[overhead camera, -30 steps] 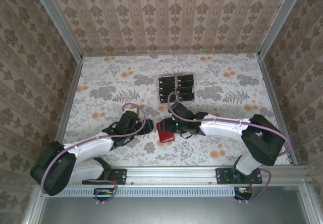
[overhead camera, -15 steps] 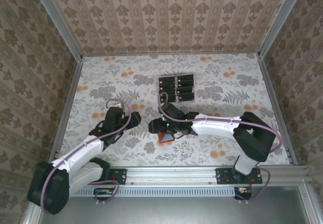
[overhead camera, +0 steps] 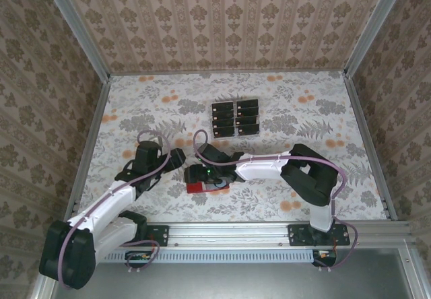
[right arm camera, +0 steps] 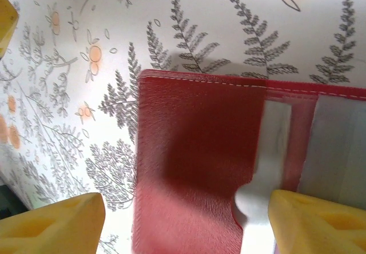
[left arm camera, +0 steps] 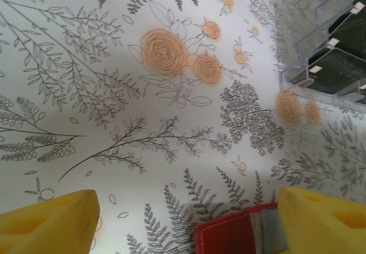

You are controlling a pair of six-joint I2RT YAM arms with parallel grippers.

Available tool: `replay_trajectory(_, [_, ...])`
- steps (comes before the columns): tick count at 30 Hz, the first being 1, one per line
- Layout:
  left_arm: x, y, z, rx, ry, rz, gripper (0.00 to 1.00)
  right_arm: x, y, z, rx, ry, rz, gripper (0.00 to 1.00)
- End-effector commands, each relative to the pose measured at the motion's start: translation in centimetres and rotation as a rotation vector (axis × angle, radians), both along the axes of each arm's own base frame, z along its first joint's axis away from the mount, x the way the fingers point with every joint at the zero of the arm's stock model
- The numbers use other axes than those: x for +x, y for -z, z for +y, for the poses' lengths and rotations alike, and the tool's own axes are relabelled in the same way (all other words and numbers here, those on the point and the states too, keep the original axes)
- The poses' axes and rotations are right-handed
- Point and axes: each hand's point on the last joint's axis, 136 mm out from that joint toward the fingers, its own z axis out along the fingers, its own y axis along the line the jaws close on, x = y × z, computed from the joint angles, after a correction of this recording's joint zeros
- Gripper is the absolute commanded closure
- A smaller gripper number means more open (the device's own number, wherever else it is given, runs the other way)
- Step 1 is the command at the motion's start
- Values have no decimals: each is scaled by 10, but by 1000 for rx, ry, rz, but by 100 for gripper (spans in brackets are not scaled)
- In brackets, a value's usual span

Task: Put the credit cards into the card holder
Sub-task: Open the card holder at the center of the table.

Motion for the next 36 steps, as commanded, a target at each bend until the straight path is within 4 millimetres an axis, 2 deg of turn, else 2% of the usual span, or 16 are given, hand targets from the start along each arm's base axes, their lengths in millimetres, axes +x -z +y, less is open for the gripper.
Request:
replay_trajectory(1, [2,-11,-3,-7,28,-13,16,-8,17,1,-14,8,57,22])
replay_trajectory(10, [-3,-5,-8,-31,50,12,16,-5,-26,4,28,-25,-6,21])
replay_trajectory(15, [-9,5,-16,-45,82,51,17,-3,-48,6,54,-40,-44,20])
replay_trajectory(21, [-17,22,-28,-18,126,98,17,-2,-71,-3,69,-34,-95,21])
replay_trajectory(25, [-26,38,-36,22,158,141,17,-1,-76,-13,65,-23,-111,21])
replay_trajectory(28, [-31,48,-32,69,151,169,18,2,-74,-28,33,12,-126,21])
replay_trajectory(31, [-35,55,-25,138,145,195,19,7,-62,-52,-57,57,-128,24])
replay_trajectory(36, [-39,62,-16,250,142,224,21,13,-43,-77,-178,80,-143,28])
